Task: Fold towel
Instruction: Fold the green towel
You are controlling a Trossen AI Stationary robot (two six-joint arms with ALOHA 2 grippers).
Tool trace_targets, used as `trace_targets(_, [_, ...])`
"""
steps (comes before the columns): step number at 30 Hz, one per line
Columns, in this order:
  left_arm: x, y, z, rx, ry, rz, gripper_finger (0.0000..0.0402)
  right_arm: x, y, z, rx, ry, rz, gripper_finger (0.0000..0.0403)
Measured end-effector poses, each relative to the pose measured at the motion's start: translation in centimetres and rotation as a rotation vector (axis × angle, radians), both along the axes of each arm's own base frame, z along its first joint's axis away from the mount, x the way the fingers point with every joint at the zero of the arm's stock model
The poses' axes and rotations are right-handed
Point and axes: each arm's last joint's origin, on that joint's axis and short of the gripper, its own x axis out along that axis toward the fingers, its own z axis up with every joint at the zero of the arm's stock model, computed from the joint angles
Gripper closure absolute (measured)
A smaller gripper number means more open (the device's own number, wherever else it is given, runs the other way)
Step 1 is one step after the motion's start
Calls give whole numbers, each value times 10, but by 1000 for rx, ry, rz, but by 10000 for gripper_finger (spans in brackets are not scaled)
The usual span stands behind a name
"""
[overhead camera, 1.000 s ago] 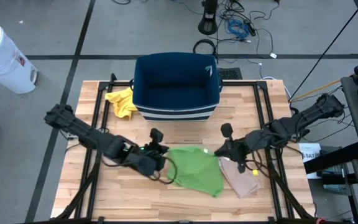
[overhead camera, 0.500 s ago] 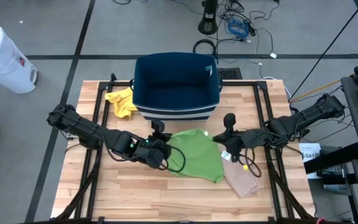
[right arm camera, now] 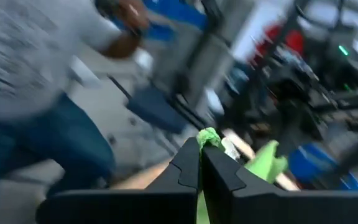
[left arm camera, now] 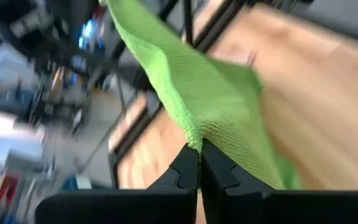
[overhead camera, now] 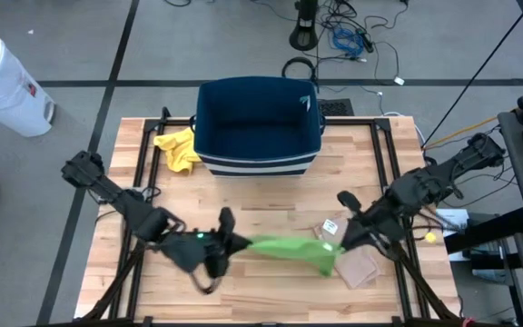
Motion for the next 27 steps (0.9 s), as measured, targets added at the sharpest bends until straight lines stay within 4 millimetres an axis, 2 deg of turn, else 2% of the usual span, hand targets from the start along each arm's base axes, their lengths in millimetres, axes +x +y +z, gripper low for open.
trace_targets(3, [-14,-10,19,-36,-91,-103,401,-6,3,8,39,-58,104,403])
trace_targets(8, [-34,-17,37,-49,-175,-182,401,-10,3,12,49,-90,135,403])
trace_targets(11, [-35,-17,39,-42,-189,-182,401,-11,3,12,39,-101,136,403])
trace_targets(14, [-31,-10,38,-12,-188,-91,401,-9,1,12,30,-103,86,403])
trace_targets(17, [-18,8,25,-6,-107,50,401,-4,-4,4,-14,-43,-62,403])
trace_targets(21, [3,35,0,-34,36,224,401,8,-14,-16,-97,130,-254,403])
trace_targets(27, [36,59,-38,-73,217,300,401,25,-23,-47,-169,389,-384,403])
